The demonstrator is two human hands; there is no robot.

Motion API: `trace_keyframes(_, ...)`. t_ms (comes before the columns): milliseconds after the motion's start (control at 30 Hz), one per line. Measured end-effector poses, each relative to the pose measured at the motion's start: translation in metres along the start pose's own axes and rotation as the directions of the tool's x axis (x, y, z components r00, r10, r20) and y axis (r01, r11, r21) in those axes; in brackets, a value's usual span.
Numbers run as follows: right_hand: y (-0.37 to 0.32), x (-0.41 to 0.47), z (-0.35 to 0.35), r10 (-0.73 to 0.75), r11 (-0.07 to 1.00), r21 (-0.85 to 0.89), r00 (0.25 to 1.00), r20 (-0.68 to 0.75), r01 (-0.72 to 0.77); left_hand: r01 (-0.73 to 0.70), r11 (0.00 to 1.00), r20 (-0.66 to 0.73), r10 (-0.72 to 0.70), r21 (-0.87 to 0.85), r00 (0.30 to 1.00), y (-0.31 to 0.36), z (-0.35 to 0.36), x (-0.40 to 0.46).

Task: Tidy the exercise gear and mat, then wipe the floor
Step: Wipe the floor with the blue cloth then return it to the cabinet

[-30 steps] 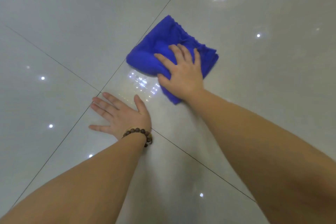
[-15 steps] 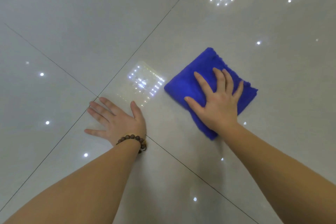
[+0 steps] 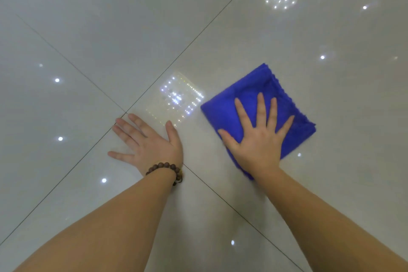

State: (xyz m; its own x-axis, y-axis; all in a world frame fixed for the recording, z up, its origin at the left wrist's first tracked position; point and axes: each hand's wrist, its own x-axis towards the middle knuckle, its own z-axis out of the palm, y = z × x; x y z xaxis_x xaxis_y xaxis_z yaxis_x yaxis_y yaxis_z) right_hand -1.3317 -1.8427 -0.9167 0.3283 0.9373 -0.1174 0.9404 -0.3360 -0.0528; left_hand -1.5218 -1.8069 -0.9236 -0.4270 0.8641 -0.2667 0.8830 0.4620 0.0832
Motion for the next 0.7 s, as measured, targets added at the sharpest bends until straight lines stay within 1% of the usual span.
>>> trace_keyframes(67,0.005,0.018,-0.003,-0.027,1.0,-0.011,0.998,0.055,0.027,0.004,1.0,0.003,-0.004,0.0,1.0,0.001,-0.001,0.001)
trace_keyframes(167,0.004,0.089,-0.015,0.055,0.998,-0.005,0.996,0.067,-0.055,-0.001,1.0,0.005,0.001,-0.003,1.0,0.0,0.0,0.001)
trace_keyframes(233,-0.002,0.098,-0.015,0.098,0.995,0.003,0.993,0.068,-0.098,0.0,1.0,0.004,0.0,-0.002,1.0,-0.001,0.001,0.001)
trace_keyframes(267,-0.009,0.087,-0.011,0.083,0.997,0.001,0.996,0.046,-0.083,0.0,1.0,0.005,0.0,0.002,1.0,-0.001,0.001,0.001)
trace_keyframes(300,-0.02,0.066,-0.008,0.028,1.0,-0.008,0.999,0.025,-0.028,0.003,1.0,0.006,-0.003,0.008,1.0,-0.001,0.001,0.001)
trace_keyframes(333,-0.032,0.04,-0.004,-0.065,0.998,-0.022,0.998,0.018,0.065,0.007,1.0,0.007,-0.007,0.014,1.0,0.0,0.001,0.002)
trace_keyframes(400,-0.05,-0.003,0.001,-0.275,0.961,-0.016,0.961,0.022,0.275,0.019,1.0,0.008,-0.019,0.025,1.0,0.0,0.0,0.002)
trace_keyframes(433,-0.051,-0.008,0.002,-0.346,0.938,-0.007,0.938,0.019,0.346,0.019,0.999,0.011,-0.02,0.032,1.0,0.0,-0.001,0.002)
trace_keyframes(467,-0.046,-0.002,0.001,-0.391,0.92,0.005,0.92,0.01,0.391,0.014,0.999,0.014,-0.014,0.038,1.0,0.0,-0.001,0.002)
trace_keyframes(500,-0.033,0.012,0.001,-0.405,0.914,0.007,0.914,-0.014,0.406,0.005,0.999,0.014,-0.006,0.041,1.0,0.0,0.0,0.002)
trace_keyframes(533,-0.014,0.026,0.0,-0.388,0.921,0.005,0.92,-0.049,0.389,0.0,0.999,0.012,0.0,0.037,1.0,0.0,0.0,0.001)
trace_keyframes(567,0.01,0.04,-0.001,-0.326,0.945,-0.007,0.94,-0.105,0.327,-0.001,1.0,0.008,0.001,0.028,1.0,0.0,0.0,0.001)
trace_keyframes(600,0.041,0.053,-0.004,-0.218,0.976,-0.015,0.966,-0.14,0.219,-0.002,1.0,0.005,0.002,0.022,1.0,0.0,0.001,0.001)
trace_keyframes(633,0.074,0.062,-0.009,-0.086,0.996,-0.012,0.987,-0.137,0.086,-0.005,1.0,0.001,0.005,0.024,1.0,-0.001,0.002,0.0)
trace_keyframes(667,0.105,0.067,-0.014,0.044,0.999,-0.001,0.993,-0.109,-0.044,-0.008,1.0,0.0,0.008,0.026,1.0,-0.001,0.002,0.0)
trace_keyframes(700,0.128,0.067,-0.018,0.16,0.987,0.014,0.983,-0.093,-0.159,-0.012,1.0,0.003,0.012,0.026,1.0,-0.002,0.002,0.001)
